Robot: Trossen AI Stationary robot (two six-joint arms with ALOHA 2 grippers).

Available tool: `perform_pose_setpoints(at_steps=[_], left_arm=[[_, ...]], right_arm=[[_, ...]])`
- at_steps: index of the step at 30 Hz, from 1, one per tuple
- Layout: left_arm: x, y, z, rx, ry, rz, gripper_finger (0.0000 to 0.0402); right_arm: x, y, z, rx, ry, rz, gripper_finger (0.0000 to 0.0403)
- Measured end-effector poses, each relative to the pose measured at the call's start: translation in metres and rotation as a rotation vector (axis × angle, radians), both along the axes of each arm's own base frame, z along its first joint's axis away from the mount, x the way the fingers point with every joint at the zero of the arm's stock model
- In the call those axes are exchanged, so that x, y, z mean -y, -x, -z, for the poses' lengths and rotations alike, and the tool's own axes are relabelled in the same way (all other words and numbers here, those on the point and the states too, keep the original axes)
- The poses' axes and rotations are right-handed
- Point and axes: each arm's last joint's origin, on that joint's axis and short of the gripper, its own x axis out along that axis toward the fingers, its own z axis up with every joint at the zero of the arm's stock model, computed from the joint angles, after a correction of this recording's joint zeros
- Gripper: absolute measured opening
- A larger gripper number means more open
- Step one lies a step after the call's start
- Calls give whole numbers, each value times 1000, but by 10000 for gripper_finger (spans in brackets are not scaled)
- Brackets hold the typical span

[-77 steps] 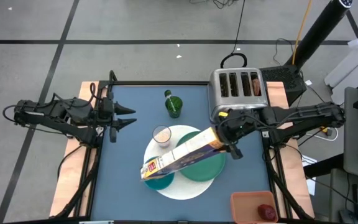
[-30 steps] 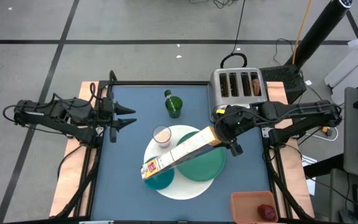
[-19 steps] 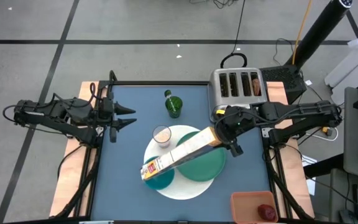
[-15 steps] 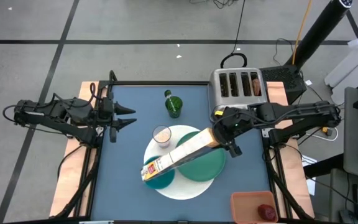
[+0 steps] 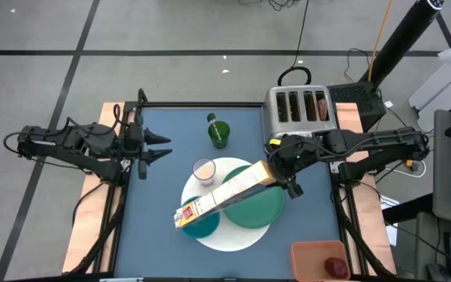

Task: Arrange a breakfast setting
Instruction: Pour the cereal into the blue bowl from the cereal box

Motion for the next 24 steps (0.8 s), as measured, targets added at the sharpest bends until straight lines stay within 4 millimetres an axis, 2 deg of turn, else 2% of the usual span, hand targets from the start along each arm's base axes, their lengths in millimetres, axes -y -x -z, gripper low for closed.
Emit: perform_pose_setpoints(at_steps=[16,21,24], left_arm=[[0,0,0,1,2,0,168],[0,0,0,0,0,0,168],[0,0,0,0,0,0,168]], right_arm=[[0,-1,0,4,-10,8,208],[-1,-5,7,-47,-8,10,208],[-1,-5,0,23,-1,0,208]])
